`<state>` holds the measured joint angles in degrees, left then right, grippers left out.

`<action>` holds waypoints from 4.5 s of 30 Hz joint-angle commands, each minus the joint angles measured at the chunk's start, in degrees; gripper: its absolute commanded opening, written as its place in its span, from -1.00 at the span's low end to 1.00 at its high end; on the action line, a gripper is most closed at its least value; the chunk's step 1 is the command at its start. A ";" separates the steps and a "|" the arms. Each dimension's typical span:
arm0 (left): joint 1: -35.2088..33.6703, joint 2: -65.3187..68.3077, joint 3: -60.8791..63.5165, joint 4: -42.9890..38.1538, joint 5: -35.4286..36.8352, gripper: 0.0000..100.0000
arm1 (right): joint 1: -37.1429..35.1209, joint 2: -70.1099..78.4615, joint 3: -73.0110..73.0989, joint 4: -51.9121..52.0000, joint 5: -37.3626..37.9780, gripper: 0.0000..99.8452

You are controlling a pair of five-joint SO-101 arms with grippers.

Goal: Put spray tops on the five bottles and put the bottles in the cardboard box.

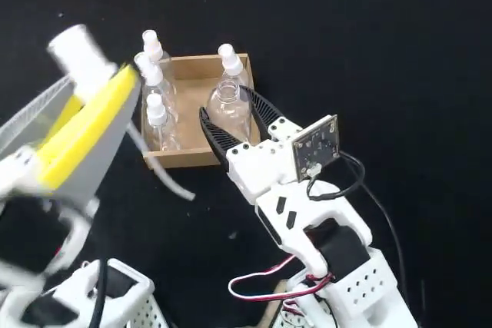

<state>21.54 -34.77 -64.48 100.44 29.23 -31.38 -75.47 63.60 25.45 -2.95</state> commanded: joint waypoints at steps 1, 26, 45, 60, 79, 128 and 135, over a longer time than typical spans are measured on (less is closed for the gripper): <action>-0.48 -4.04 11.12 -4.75 0.09 -0.94 | -0.70 -1.36 -0.48 -0.62 -0.09 -0.98; -0.31 -21.63 67.12 -64.88 -12.31 -0.94 | -0.44 -1.36 -0.48 -0.62 0.00 -0.98; 0.66 -16.00 66.77 -64.88 -16.53 -0.94 | -0.44 -1.36 -0.48 -0.62 0.00 -0.98; 0.66 -15.38 61.05 -64.26 -16.26 -0.94 | -0.44 -1.36 -0.48 -0.62 0.00 -0.98; 6.73 -16.09 64.13 -59.87 -16.70 -0.94 | -0.44 -1.36 -0.48 -0.62 0.00 -0.98; 3.82 -15.82 64.13 -55.65 -16.70 -0.94 | -0.44 -1.36 -0.48 -0.62 0.00 -0.98; 4.44 -16.09 71.96 -55.47 -16.70 -0.93 | -0.44 -1.36 -0.48 -0.62 0.00 -0.98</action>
<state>25.41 -50.33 5.93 44.62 12.88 -31.38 -75.47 63.60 25.45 -2.95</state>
